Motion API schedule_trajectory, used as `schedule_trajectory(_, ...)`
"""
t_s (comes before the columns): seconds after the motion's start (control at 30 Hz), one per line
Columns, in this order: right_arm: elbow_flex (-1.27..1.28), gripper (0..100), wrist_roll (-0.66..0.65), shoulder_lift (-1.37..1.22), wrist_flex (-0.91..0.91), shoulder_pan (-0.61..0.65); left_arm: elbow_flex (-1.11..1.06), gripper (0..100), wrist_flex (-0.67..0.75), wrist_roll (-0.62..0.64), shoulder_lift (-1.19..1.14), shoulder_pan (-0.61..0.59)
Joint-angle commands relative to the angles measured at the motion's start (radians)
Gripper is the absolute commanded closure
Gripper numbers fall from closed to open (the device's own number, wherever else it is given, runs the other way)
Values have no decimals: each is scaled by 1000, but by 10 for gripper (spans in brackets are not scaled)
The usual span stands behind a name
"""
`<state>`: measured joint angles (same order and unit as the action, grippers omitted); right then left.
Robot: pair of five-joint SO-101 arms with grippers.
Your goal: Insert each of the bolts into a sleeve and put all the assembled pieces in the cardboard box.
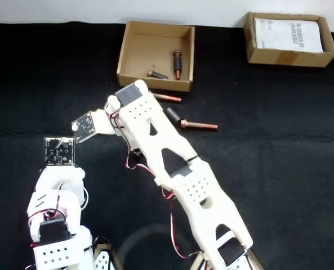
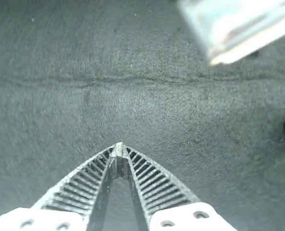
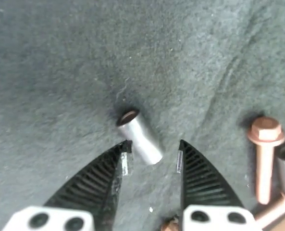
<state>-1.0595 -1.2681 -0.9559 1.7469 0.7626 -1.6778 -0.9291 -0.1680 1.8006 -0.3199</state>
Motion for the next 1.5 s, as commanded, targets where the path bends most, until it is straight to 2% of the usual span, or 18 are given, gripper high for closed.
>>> schedule_trajectory(0.0, -76, 856, -8, -30, 16, 4, -16, 973, -5, -21, 7, -15)
schedule_trajectory(0.4, -73, 856, -5, -45, 21, -7, -16, 973, -6, -21, 7, -12)
schedule_trajectory(0.5, -68, 856, 31, -45, 21, -8, -16, 973, -6, -21, 7, -12)
schedule_trajectory(0.87, 397, 856, 31, 203, 16, 15, -16, 972, -6, -21, 7, -10)
schedule_trajectory(1.27, 417, 862, 41, 177, -33, -7, -16, 972, -25, -23, 7, -8)
schedule_trajectory(1.47, 406, 993, 44, 74, -105, -24, -16, 972, -25, -23, 7, -7)
